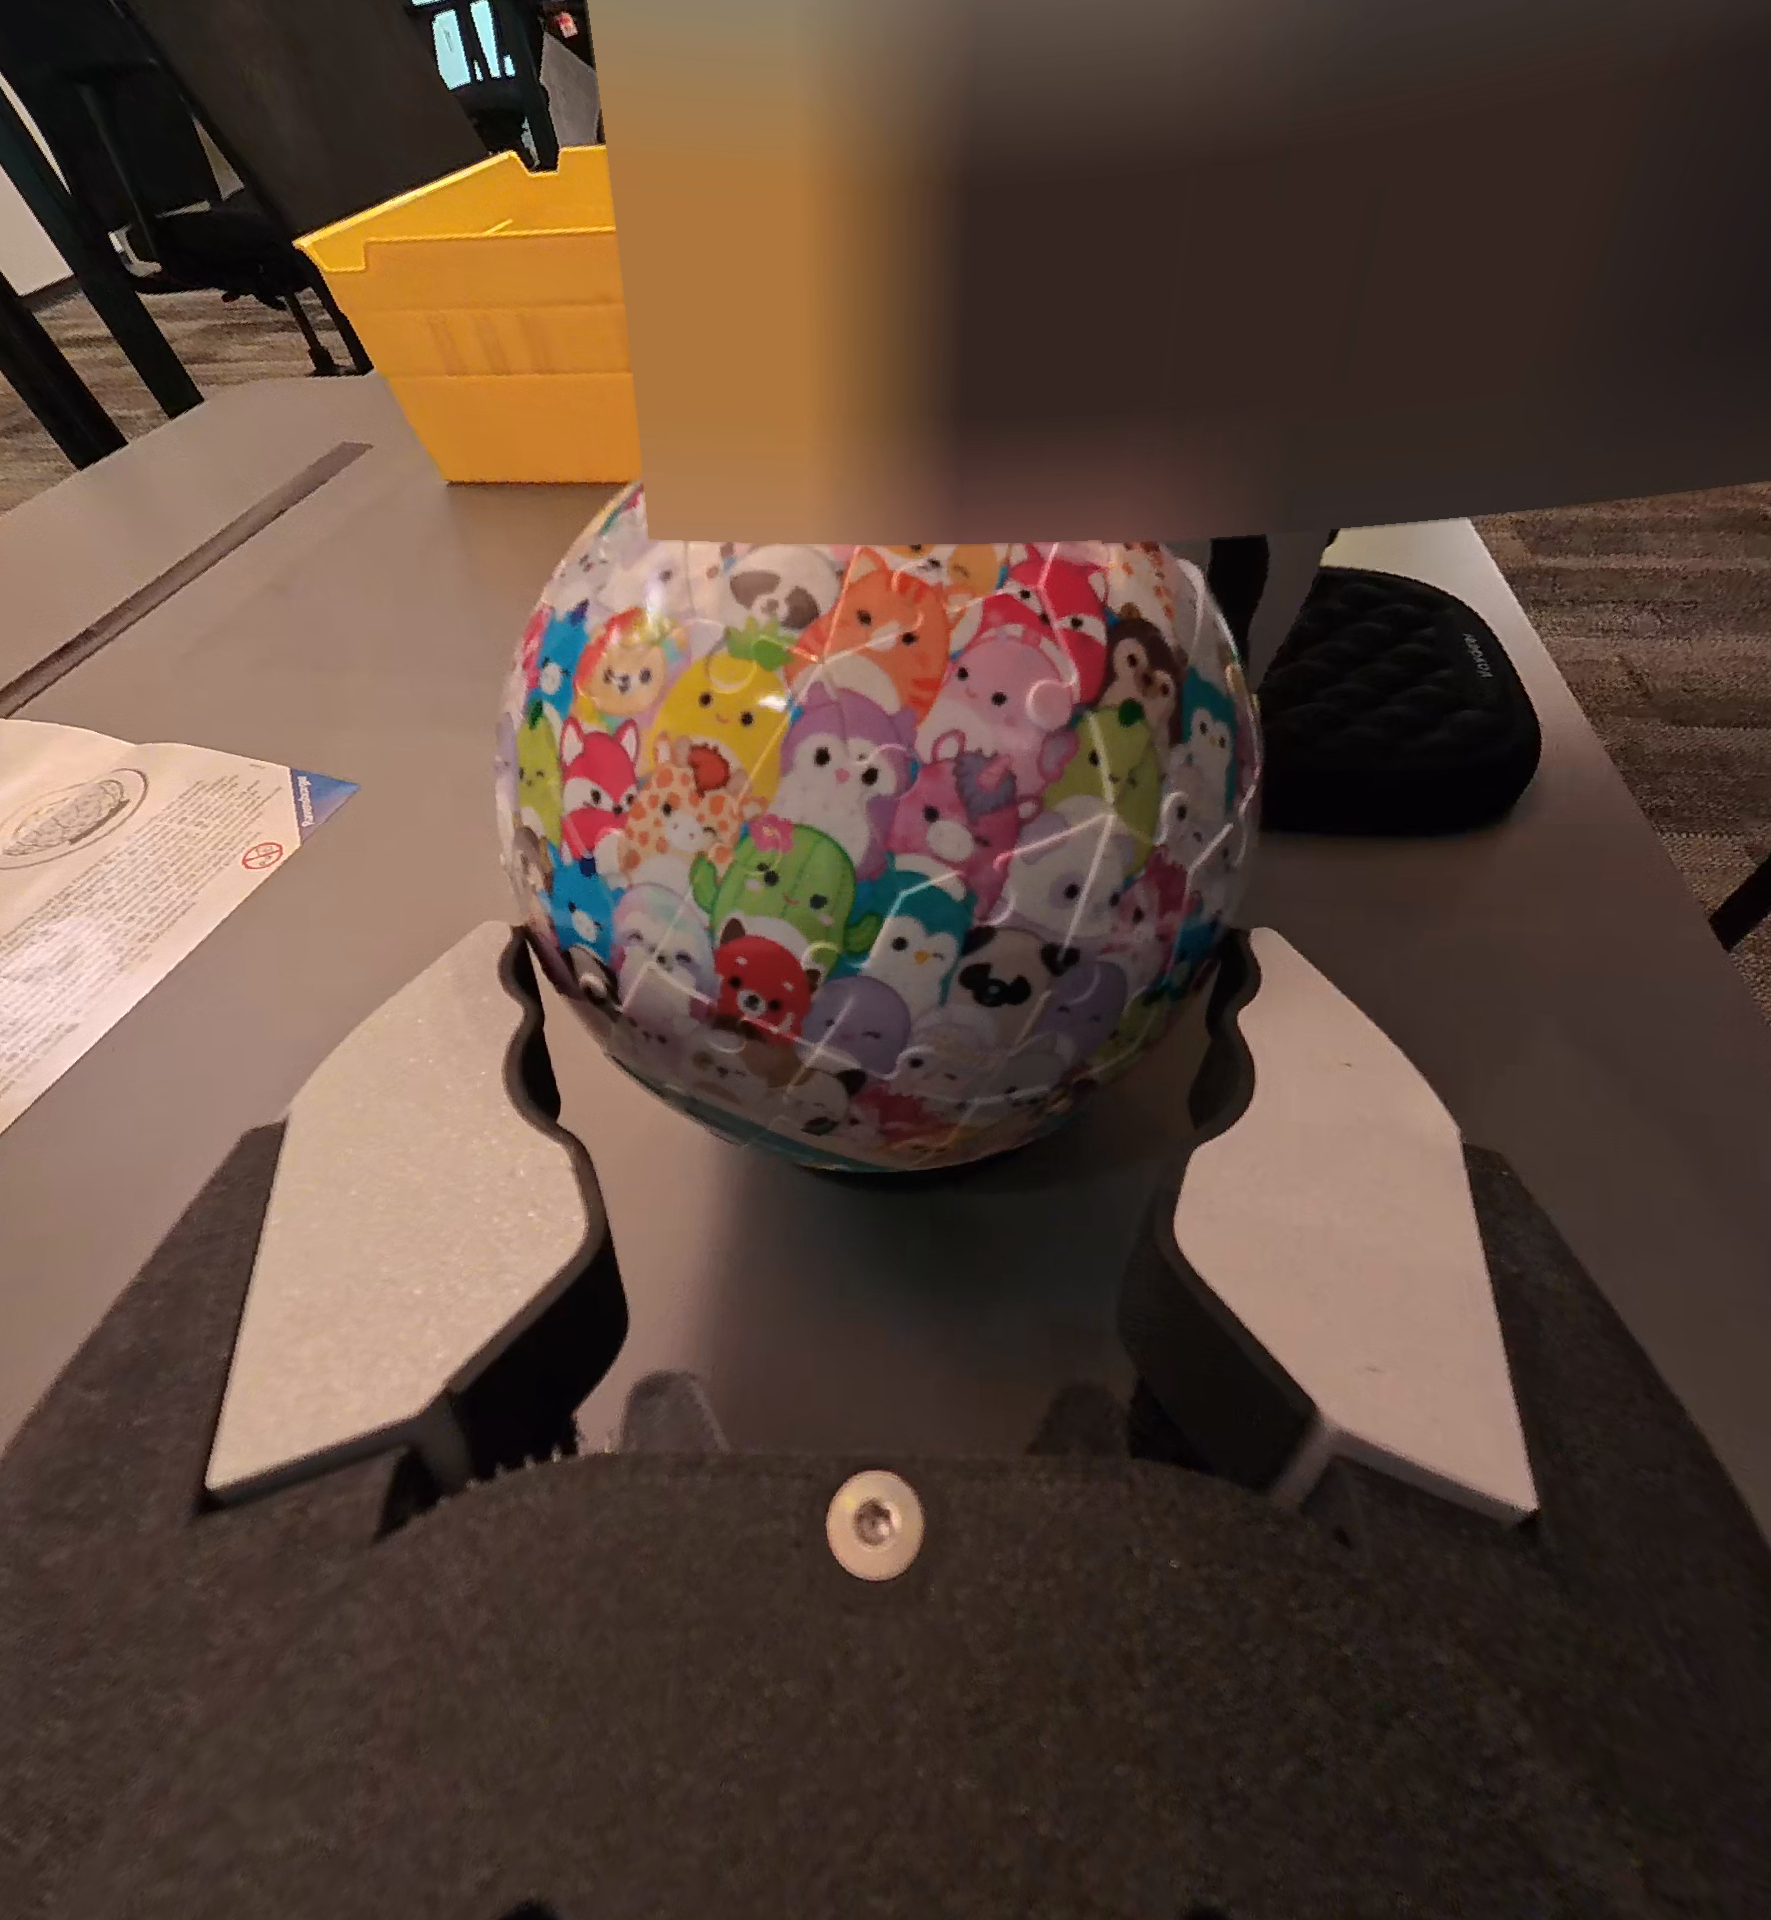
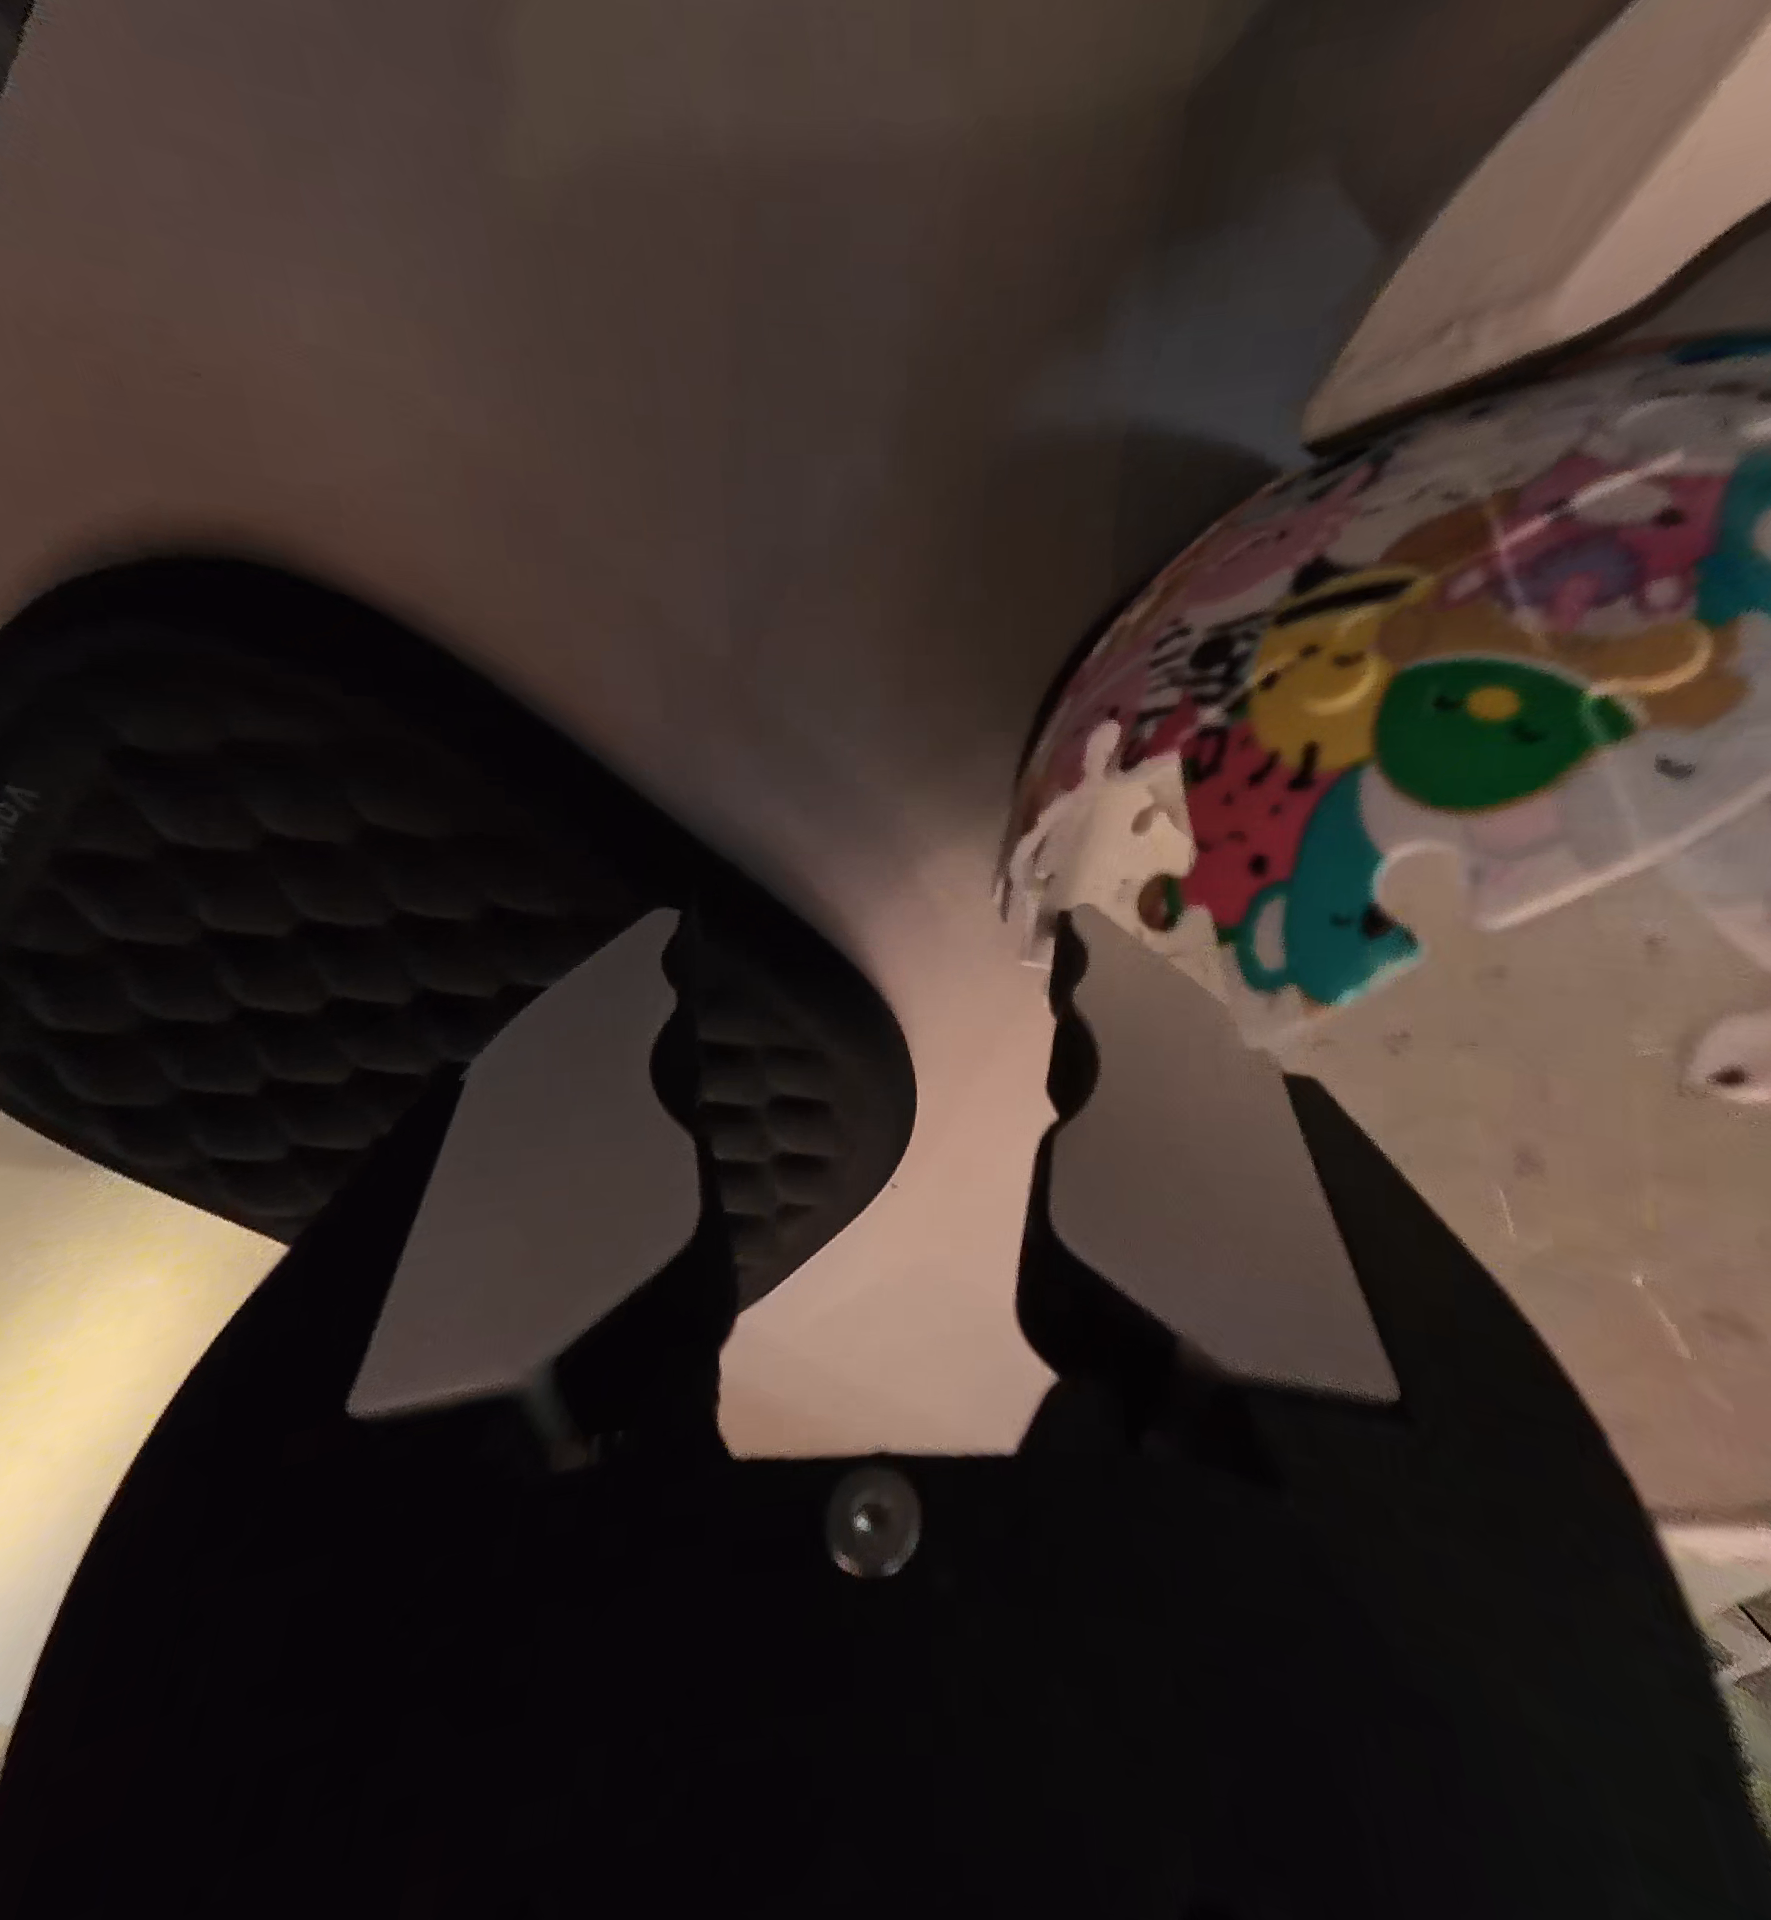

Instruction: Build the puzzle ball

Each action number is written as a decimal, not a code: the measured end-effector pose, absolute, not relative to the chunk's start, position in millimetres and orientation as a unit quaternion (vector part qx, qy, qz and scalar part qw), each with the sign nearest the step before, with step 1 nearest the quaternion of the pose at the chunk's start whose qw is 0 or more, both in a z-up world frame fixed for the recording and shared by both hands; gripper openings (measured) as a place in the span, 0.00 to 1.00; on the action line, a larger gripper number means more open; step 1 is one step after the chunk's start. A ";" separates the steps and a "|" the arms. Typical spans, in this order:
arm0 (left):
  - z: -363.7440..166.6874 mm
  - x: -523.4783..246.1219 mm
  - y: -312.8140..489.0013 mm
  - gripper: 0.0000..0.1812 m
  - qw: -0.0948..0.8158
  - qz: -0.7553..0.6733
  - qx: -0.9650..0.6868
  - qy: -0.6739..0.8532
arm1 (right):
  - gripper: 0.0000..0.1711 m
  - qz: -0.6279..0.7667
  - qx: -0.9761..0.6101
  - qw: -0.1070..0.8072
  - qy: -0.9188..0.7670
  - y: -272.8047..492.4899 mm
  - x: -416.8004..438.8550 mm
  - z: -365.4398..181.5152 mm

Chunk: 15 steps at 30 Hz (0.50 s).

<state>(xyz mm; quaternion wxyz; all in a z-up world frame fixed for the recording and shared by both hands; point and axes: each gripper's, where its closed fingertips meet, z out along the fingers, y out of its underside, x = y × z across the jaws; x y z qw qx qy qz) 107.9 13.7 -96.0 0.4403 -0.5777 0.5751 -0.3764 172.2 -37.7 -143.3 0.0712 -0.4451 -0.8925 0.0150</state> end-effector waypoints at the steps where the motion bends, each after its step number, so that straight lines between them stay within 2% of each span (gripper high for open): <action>1: -96.0 107.9 13.5 0.66 0.440 -0.376 -0.578 0.575 | 0.37 0.012 -0.445 0.080 -0.892 -36.1 172.3 -141.8; 8: -94.4 107.5 13.6 0.66 0.443 -0.378 -0.576 0.574 | 0.40 -0.017 -0.433 0.166 -0.886 -20.4 161.0 -138.8; 15: -93.9 108.0 13.8 0.65 0.444 -0.380 -0.574 0.573 | 0.42 -0.050 -0.392 0.179 -0.901 -20.4 154.3 -145.7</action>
